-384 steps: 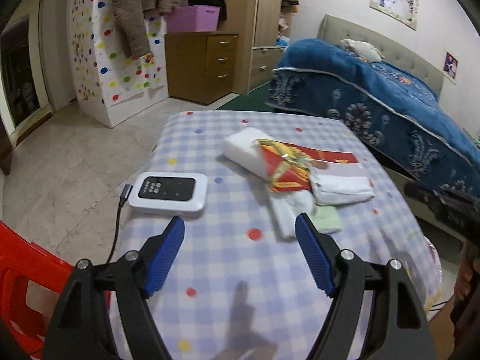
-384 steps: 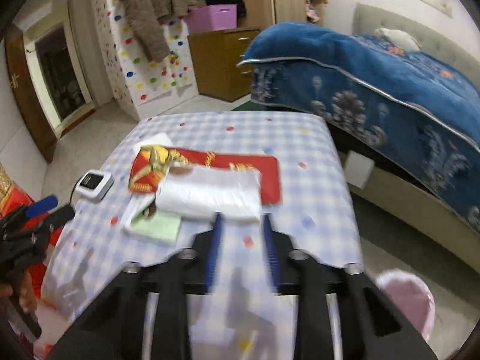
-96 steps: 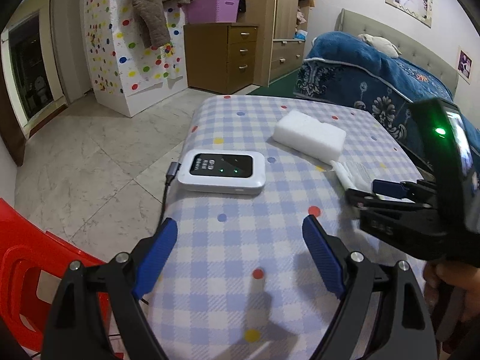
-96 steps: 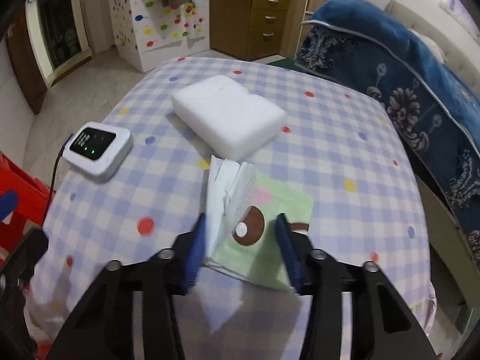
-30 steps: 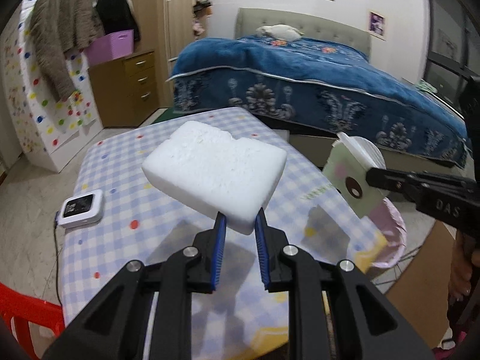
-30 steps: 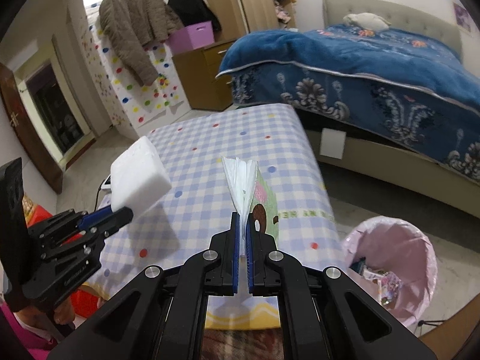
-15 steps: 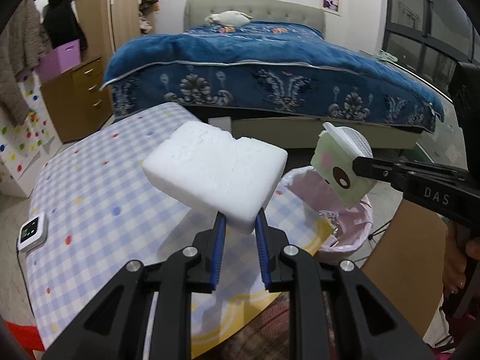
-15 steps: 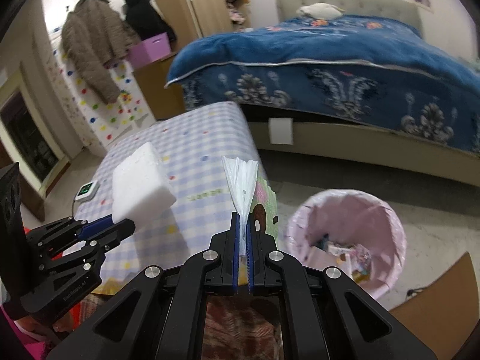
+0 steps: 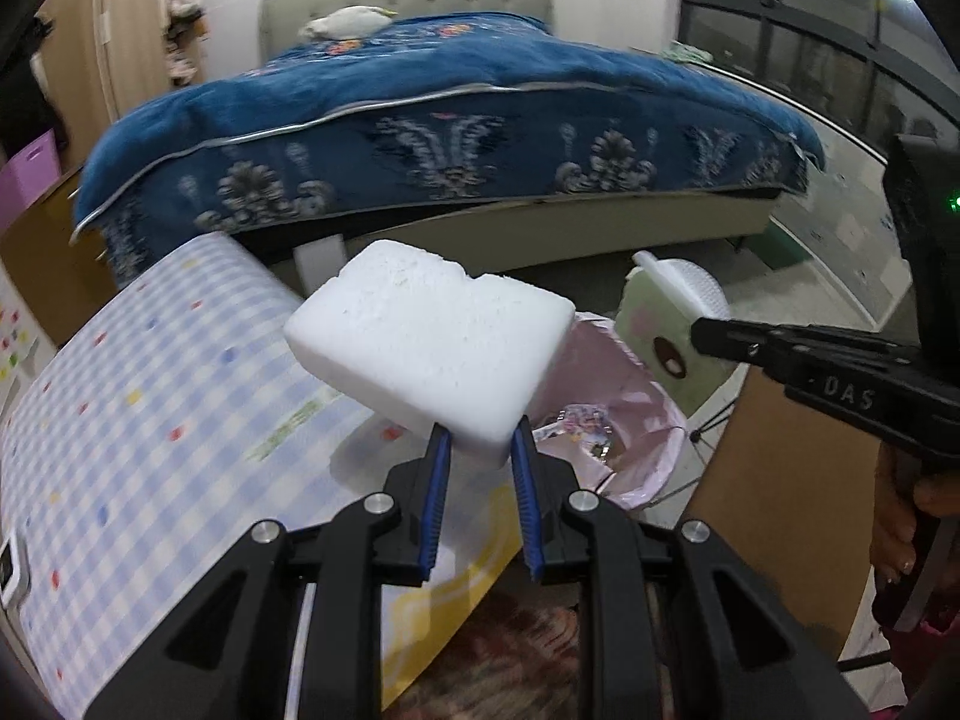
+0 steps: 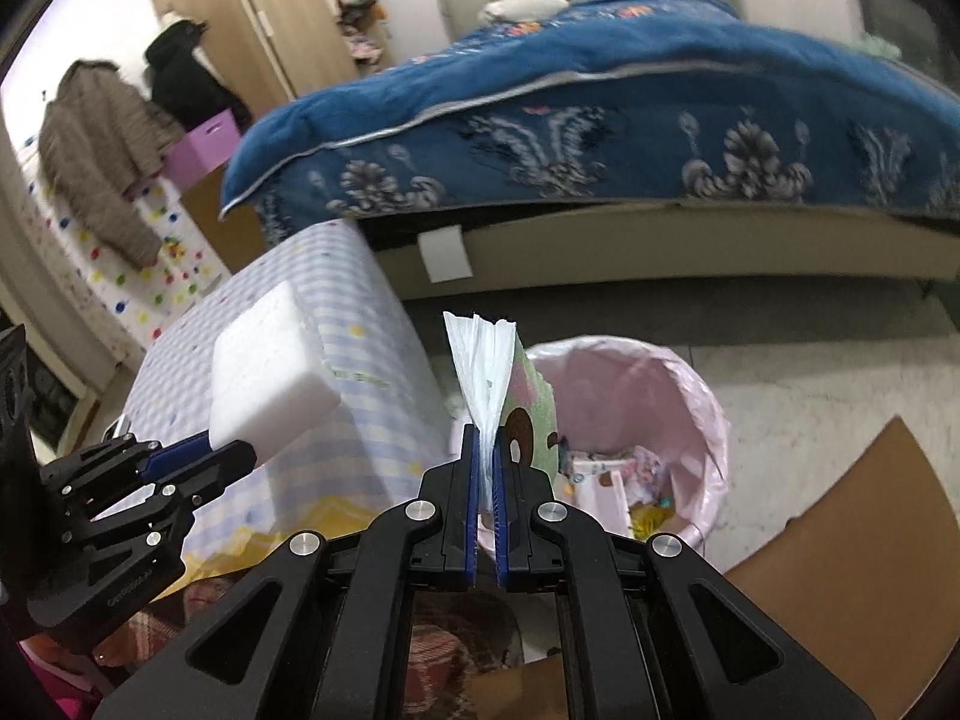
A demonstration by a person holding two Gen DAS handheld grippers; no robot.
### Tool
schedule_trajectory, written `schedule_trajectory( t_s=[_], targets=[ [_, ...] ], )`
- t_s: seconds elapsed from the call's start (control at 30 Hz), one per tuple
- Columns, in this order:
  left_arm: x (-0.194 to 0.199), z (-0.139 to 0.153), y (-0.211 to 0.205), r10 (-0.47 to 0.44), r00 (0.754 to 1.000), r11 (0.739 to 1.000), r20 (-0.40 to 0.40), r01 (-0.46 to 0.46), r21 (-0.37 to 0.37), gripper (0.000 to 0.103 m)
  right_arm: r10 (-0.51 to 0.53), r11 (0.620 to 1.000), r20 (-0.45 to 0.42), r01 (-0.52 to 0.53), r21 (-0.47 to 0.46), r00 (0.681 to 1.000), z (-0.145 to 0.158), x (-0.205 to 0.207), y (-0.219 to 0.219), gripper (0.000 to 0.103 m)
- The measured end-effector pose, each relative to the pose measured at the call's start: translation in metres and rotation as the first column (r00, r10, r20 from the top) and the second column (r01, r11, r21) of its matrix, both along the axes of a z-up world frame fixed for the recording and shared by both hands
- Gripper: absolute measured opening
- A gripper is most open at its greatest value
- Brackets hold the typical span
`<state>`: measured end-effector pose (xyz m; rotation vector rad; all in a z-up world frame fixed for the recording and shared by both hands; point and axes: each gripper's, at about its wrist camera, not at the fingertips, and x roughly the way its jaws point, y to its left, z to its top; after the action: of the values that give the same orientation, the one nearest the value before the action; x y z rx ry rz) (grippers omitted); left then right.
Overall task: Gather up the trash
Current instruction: 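Carry napkin pack and foam block over the wastebasket and open both grippers to drop them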
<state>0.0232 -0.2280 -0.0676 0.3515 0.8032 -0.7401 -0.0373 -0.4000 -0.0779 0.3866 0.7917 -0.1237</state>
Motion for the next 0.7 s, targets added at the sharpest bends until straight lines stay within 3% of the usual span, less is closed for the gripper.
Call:
schedule_trajectory(
  t_s=[0.3,0.5,0.57,0.63,0.7],
  targets=[
    [0.015,-0.028,-0.061,-0.109,0.993,0.993,-0.037,0.111,0.049,0.021,-0.058,0.995,-0.046,0.061,0.08,0.997,-0.031,0.01,-0.038,0.004],
    [0.024,-0.035,-0.08,-0.132,0.99,0.989,-0.051,0.135,0.053,0.025,-0.098,0.99,-0.063,0.104,0.1,0.993,-0.044,0.023,-0.057,0.008],
    [0.027,-0.036,-0.084,-0.128,0.99,0.99,-0.055,0.131,0.054,0.032,-0.11,0.987,-0.07,0.117,0.111,0.991,-0.048,0.027,-0.064,0.013],
    [0.029,-0.036,-0.085,-0.125,0.99,0.991,-0.058,0.128,0.05,0.041,-0.126,0.983,-0.076,0.135,0.123,0.989,-0.052,0.029,-0.07,0.034],
    [0.03,-0.034,-0.084,-0.118,0.992,0.992,-0.053,0.121,0.047,0.048,-0.141,0.981,-0.072,0.149,0.122,0.987,-0.051,0.029,-0.073,0.036]
  ],
)
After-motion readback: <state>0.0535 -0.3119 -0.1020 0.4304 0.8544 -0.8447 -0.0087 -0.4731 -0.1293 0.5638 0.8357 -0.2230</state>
